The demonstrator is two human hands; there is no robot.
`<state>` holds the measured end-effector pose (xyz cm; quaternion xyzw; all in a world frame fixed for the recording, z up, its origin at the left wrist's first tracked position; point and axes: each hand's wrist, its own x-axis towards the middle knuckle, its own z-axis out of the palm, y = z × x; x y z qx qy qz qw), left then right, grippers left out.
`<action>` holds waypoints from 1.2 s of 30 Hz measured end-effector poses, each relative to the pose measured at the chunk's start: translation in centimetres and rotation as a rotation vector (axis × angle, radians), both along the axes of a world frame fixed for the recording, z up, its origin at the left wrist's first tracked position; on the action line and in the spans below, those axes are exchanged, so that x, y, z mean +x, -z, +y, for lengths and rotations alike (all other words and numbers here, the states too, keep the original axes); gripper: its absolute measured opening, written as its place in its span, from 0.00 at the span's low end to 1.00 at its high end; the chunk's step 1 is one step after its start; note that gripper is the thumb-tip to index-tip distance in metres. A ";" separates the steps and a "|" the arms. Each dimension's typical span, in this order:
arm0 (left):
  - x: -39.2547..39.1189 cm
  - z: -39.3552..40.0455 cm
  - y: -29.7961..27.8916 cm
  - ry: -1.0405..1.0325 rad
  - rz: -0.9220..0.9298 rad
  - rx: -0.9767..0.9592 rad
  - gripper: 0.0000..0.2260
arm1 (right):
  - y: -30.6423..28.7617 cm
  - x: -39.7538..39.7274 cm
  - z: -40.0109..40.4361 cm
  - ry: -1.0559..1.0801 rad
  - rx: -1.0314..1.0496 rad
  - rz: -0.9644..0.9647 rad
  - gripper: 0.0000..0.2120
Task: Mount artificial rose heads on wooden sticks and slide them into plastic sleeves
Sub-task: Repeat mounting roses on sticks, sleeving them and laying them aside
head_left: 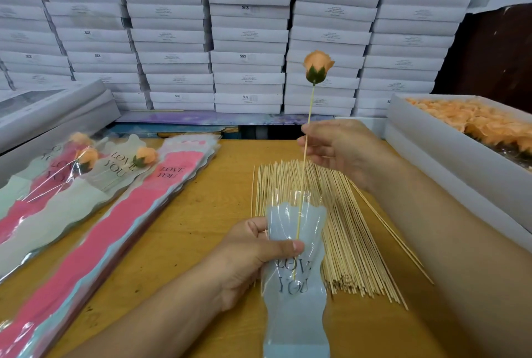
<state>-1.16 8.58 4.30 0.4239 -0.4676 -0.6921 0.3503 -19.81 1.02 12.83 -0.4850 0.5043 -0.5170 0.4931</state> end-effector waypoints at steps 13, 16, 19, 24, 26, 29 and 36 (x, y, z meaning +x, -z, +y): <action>0.2 -0.3 0.0 -0.038 0.021 -0.008 0.10 | 2.7 0.2 1.5 -0.099 0.055 0.165 0.06; 0.3 -0.4 -0.1 -0.054 0.043 -0.005 0.10 | 3.4 0.3 2.2 -0.168 0.088 0.226 0.04; 0.4 -0.4 -0.3 -0.054 0.034 -0.010 0.17 | 3.7 0.4 2.7 -0.206 0.105 0.281 0.04; 0.4 -0.1 -0.2 -0.020 0.004 0.004 0.18 | 1.8 -0.1 1.6 -0.090 0.105 0.145 0.07; 0.3 0.0 -0.1 -0.008 -0.007 0.016 0.18 | 0.8 -0.4 0.8 0.009 0.105 0.057 0.07; 0.1 0.2 0.0 0.000 -0.012 0.034 0.22 | 0.2 -0.4 0.0 0.044 0.115 0.032 0.08; 0.3 0.0 0.0 0.000 0.017 0.034 0.18 | 1.6 0.0 0.8 0.013 0.101 0.024 0.04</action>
